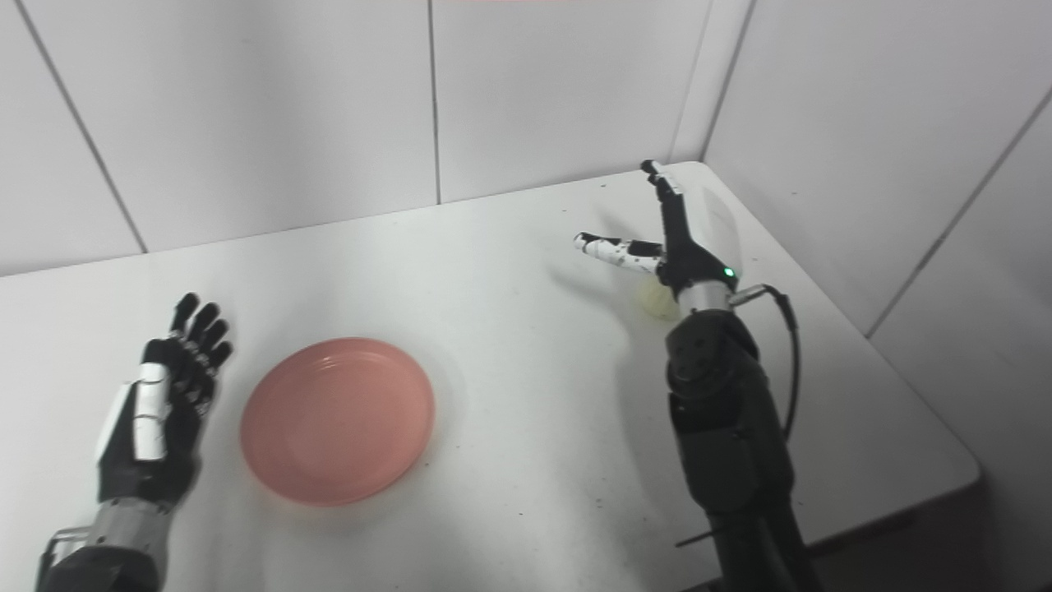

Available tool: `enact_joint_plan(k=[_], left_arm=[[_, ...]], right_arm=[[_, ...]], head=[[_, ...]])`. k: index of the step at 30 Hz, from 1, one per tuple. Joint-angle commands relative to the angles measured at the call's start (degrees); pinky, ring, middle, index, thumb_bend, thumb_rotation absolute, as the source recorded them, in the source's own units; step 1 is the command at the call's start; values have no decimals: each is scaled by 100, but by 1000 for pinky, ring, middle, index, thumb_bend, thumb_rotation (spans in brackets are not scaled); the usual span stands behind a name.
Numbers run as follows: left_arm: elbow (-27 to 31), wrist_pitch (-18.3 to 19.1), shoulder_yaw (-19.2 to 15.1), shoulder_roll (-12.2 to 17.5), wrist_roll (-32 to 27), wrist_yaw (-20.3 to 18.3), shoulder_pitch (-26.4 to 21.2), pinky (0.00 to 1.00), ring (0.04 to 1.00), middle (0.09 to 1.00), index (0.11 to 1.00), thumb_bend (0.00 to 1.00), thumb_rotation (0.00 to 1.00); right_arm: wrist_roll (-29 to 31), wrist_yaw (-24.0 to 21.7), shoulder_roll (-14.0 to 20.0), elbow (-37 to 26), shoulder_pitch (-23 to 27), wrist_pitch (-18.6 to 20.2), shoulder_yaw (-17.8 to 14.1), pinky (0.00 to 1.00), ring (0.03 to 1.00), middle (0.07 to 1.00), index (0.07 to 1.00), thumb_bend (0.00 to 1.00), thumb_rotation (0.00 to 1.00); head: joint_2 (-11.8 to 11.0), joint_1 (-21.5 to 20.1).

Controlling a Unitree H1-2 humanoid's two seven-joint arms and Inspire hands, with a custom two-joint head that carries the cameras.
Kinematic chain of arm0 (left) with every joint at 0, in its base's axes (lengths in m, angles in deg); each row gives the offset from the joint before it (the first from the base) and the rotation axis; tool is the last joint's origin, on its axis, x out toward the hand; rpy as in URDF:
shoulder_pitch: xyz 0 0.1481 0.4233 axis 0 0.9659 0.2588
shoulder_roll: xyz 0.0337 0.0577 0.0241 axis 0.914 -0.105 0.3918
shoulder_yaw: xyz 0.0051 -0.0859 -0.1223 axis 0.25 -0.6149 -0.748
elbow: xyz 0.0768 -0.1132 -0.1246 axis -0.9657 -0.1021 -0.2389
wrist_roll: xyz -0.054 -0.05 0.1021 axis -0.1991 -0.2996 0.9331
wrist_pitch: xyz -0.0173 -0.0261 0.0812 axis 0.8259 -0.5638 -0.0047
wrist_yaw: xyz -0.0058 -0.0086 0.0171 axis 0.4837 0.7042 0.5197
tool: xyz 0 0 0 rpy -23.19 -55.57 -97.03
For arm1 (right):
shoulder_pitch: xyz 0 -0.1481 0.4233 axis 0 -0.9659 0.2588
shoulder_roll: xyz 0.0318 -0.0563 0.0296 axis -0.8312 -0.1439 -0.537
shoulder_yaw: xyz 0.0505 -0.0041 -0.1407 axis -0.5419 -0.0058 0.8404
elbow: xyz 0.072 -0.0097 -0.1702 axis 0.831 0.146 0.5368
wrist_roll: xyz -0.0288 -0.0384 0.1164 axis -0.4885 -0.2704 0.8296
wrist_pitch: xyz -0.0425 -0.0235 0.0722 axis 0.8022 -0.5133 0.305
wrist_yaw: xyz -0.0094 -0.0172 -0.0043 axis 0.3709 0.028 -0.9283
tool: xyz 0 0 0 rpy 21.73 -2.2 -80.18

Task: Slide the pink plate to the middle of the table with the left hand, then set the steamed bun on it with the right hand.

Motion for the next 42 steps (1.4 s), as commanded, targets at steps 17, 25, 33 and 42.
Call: enact_joint_plan(k=[17, 25, 33, 42], left_arm=[[-430, -59, -151, 223, -133, -286, 13, 1000, 1000, 1000, 1000, 572, 1000], [-413, 18, -149, 249, -145, -301, 12, 1000, 1000, 1000, 1000, 569, 1000], [-410, 11, -155, 253, -169, -317, 1, 1000, 1000, 1000, 1000, 560, 1000], [-366, 33, -135, 274, -115, -307, 19, 1000, 1000, 1000, 1000, 579, 1000]], right_arm=[[-1092, -189, -134, 538, 407, -45, -450, 787, 898, 922, 891, 722, 278], [-1384, -401, -219, 701, 471, -46, -687, 721, 858, 890, 875, 733, 258], [-1513, -550, -209, 893, 496, -47, -755, 722, 849, 882, 856, 754, 290], [-1483, -562, -146, 1105, 456, -47, -646, 650, 788, 814, 839, 773, 287]], head=[[-34, -214], [-19, -266], [-17, -268], [5, -257]])
